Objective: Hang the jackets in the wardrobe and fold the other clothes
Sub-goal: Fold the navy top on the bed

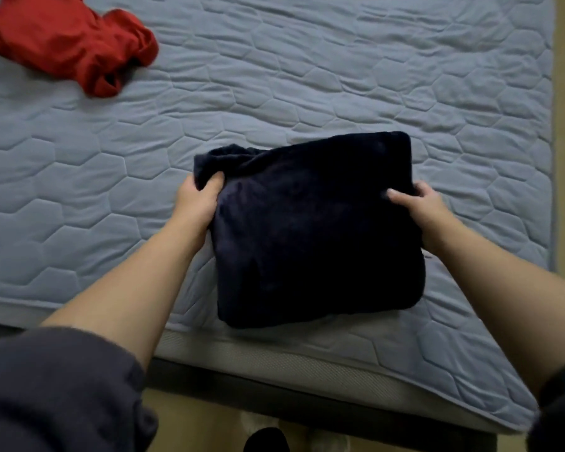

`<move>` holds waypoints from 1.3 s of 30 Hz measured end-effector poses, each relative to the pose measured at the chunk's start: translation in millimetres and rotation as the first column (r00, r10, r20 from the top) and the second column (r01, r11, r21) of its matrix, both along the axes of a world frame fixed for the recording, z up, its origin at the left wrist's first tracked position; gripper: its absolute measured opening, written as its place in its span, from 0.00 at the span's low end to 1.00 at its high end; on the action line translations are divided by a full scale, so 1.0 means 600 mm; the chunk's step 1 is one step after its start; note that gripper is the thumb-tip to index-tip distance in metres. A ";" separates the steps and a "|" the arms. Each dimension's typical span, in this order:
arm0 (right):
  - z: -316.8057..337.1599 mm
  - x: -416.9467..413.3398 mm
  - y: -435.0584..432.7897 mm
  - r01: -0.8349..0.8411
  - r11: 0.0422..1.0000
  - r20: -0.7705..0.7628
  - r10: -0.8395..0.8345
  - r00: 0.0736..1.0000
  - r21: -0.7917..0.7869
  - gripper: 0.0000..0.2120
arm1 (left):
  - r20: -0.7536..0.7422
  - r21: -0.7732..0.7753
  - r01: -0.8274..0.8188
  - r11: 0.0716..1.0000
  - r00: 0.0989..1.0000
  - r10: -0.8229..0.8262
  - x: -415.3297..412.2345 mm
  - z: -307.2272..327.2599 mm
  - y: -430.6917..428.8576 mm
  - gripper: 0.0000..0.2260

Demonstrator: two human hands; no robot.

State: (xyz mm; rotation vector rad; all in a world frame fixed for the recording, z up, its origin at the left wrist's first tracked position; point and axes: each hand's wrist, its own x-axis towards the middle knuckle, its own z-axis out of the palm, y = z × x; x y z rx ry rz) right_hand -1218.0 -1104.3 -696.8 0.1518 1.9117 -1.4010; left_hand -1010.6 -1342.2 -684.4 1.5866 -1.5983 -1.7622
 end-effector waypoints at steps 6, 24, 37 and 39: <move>0.019 0.047 -0.028 -0.118 0.736 -0.458 0.529 0.714 0.667 0.32 | 0.080 0.127 0.102 0.987 0.990 -0.113 0.007 0.008 -0.014 0.13; -0.059 0.228 -0.150 -0.491 0.346 -0.264 0.937 0.230 0.800 0.29 | 0.867 -0.194 0.908 0.372 0.336 -0.367 -0.107 0.002 -0.127 0.13; 0.007 0.155 -0.288 -0.609 0.345 -0.296 0.937 0.184 0.714 0.35 | -0.098 0.243 0.339 0.909 0.941 -0.325 0.174 -0.031 0.098 0.18; 0.008 0.137 -0.326 -0.627 0.292 -0.261 0.955 0.145 0.723 0.35 | -0.103 0.214 0.384 0.898 0.923 -0.370 0.164 -0.029 0.103 0.22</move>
